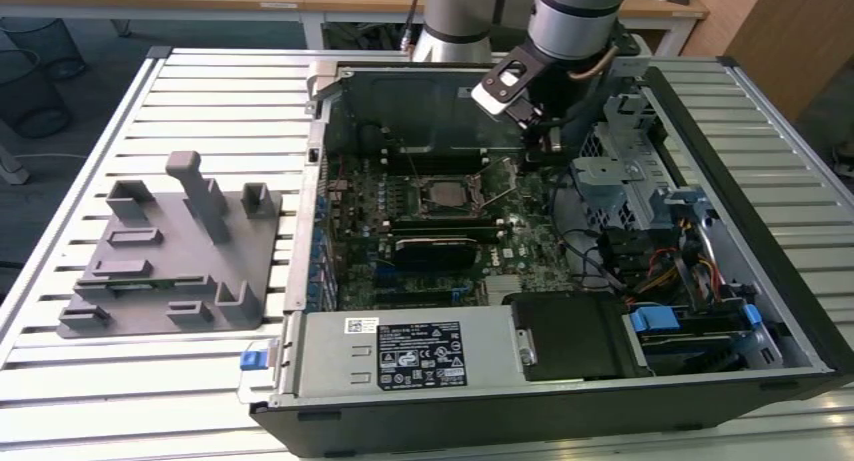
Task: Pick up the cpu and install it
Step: 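Close the cpu cover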
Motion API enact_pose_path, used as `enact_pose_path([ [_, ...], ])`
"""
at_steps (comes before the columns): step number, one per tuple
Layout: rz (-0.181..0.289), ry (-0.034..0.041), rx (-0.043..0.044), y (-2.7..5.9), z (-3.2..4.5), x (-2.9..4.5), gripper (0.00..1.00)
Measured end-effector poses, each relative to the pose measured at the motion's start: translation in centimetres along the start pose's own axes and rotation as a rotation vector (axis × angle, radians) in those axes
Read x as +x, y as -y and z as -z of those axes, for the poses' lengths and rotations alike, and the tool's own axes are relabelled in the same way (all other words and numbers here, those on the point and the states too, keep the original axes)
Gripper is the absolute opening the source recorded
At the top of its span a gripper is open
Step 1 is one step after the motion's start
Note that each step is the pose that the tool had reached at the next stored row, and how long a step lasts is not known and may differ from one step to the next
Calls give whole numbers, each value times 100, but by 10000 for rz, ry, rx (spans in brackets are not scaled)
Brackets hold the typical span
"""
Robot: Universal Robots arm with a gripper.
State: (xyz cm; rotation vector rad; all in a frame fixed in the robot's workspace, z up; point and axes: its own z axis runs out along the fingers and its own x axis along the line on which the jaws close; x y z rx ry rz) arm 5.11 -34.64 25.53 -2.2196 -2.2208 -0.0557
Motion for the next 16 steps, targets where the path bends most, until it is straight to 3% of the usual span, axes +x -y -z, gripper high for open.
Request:
enact_pose_path([
  [4, 42, -2, 7, -39, -35, 24, 11],
  [10, 42, -5, 100, -99, -131, 25, 11],
  [16, 52, -6, 103, -36, -178, 24, 11],
])
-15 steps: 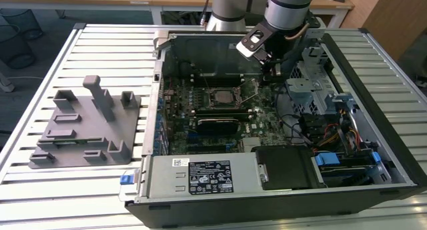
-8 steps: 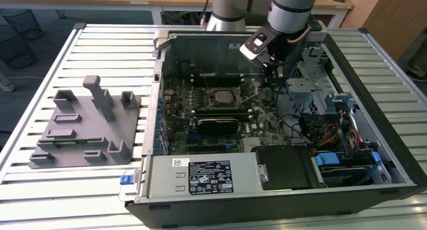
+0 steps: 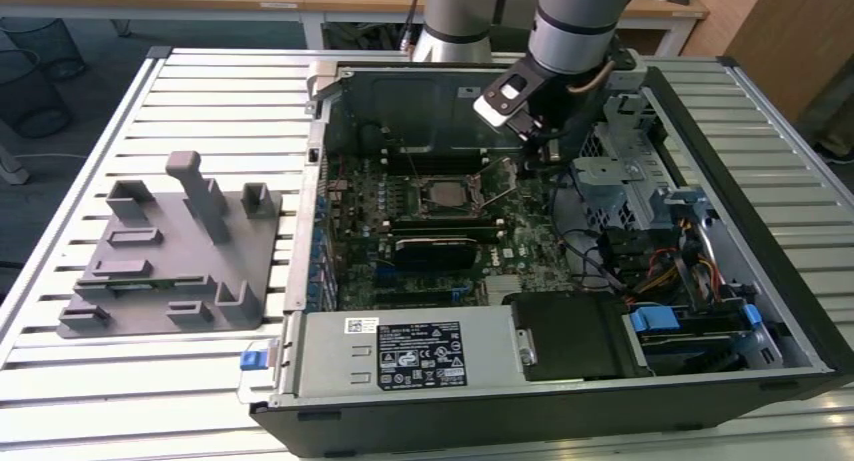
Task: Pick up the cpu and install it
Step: 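Close the cpu cover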
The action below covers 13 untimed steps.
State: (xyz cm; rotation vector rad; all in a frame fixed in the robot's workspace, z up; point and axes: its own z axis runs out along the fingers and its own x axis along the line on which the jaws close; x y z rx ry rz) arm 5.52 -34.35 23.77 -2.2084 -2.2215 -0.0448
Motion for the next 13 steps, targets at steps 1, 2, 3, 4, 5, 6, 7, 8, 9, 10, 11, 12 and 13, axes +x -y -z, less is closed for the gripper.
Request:
enact_pose_path([
  [1, 1, -2, 0, 18, -6, 0, 11],
  [2, 2, -2, 0, 35, -10, 1, 11],
  [3, 4, -3, -1, 51, -15, 2, 11],
  [4, 7, -4, -1, 63, -18, 3, 11],
  [5, 10, -5, 0, 74, -20, 4, 11],
  [6, 11, -4, -1, 86, -22, 5, 11],
  [7, 12, -2, 0, 99, -23, 5, 11],
  [8, 13, -3, 0, 112, -25, 6, 11],
  [9, 15, -3, 0, 124, -27, 7, 11],
  [10, 16, -3, 0, 138, -30, 7, 11],
  [11, 18, -3, 0, 151, -33, 8, 11],
  [12, 20, -2, 0, 163, -35, 8, 11],
  [13, 21, -1, 1, 176, -37, 8, 11],
])
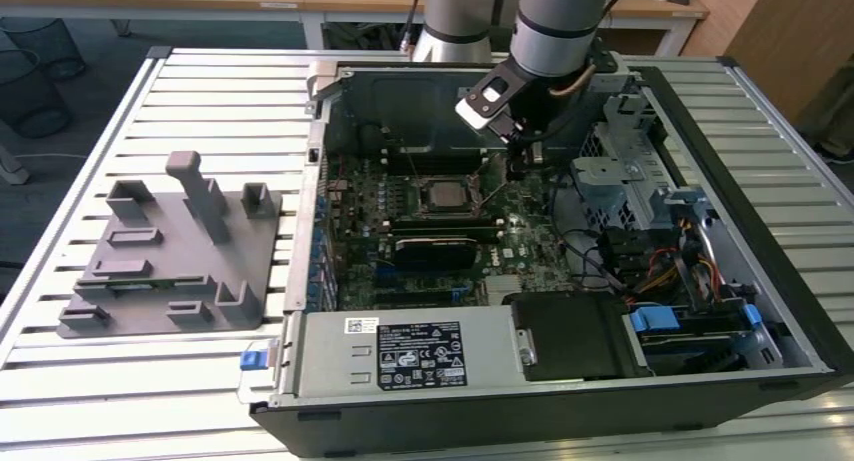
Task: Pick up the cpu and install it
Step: 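Close the cpu cover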
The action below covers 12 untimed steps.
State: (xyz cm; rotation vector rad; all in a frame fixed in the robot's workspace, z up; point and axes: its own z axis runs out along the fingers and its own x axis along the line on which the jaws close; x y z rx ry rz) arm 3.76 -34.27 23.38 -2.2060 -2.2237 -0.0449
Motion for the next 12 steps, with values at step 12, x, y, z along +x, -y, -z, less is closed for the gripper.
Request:
enact_pose_path([
  [12, 15, -2, 5, 130, -13, 14, 11],
])
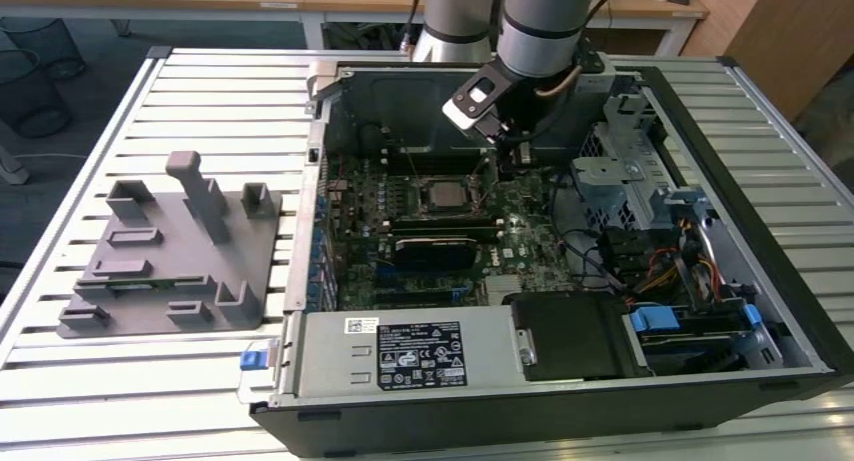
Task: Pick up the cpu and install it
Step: 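Close the cpu cover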
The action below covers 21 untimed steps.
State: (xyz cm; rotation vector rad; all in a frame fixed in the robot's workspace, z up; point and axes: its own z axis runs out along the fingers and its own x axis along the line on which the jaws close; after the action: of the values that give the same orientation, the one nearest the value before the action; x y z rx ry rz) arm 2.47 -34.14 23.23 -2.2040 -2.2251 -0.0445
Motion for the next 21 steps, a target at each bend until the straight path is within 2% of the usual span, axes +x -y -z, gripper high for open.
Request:
enact_pose_path([
  [7, 0, 0, 26, 52, 0, 42, 11],
  [21, 2, 0, 27, 253, -18, 75, 11],
])
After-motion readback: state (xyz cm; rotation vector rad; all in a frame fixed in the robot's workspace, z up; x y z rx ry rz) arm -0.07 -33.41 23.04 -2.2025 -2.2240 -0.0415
